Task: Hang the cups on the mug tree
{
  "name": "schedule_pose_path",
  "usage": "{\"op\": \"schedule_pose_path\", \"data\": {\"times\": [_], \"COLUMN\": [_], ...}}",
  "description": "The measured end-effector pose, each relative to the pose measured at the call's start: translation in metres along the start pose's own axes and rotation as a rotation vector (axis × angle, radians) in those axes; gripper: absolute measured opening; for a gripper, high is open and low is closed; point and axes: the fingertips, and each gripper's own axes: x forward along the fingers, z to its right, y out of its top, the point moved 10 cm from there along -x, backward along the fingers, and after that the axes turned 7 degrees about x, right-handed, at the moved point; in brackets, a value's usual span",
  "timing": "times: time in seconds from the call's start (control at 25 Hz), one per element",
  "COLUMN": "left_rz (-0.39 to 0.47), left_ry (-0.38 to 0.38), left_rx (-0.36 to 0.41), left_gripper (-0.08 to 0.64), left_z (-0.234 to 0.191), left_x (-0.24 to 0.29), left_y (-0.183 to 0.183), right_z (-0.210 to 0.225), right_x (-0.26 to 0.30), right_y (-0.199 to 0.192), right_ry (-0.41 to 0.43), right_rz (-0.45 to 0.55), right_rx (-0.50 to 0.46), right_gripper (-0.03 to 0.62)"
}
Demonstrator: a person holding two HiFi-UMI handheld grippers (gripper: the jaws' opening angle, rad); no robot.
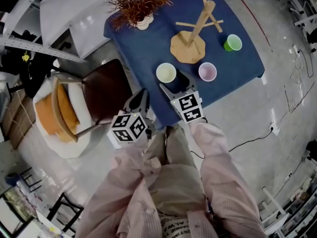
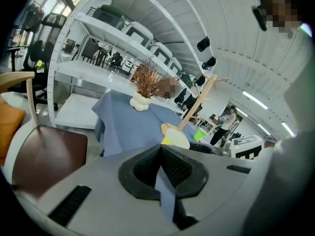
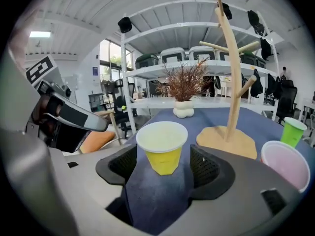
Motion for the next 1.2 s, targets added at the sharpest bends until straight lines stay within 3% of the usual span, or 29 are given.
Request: {"op": "schedule_pose_path", "data": {"times": [0.24, 0.72, 1.2], "left_rz": [-0.019, -0.024, -0.009], "left_ry": [-0.004, -0.009, -0.02], "left_rx": [-0.01, -0.028, -0.027], "left_gripper": [-0.002, -0.002, -0.002], "left_z": [-0.006, -0.013, -0.012], "left_x": [0.004, 0.009, 0.008], "left_y": [-0.003, -0.001, 0.011], "right_z": [-0.002, 0.0, 0.0], "right_x": [0.017, 0.031, 0.027], "right_y": [-0.001, 0.001, 0.017], "right_ry": [-0.005, -0.02, -0.036], "right_rz": [-0.031, -0.029, -0.012], "right_rx": [-0.037, -0.011, 0.073], "right_gripper": [0.298, 0.296, 0.295]}}
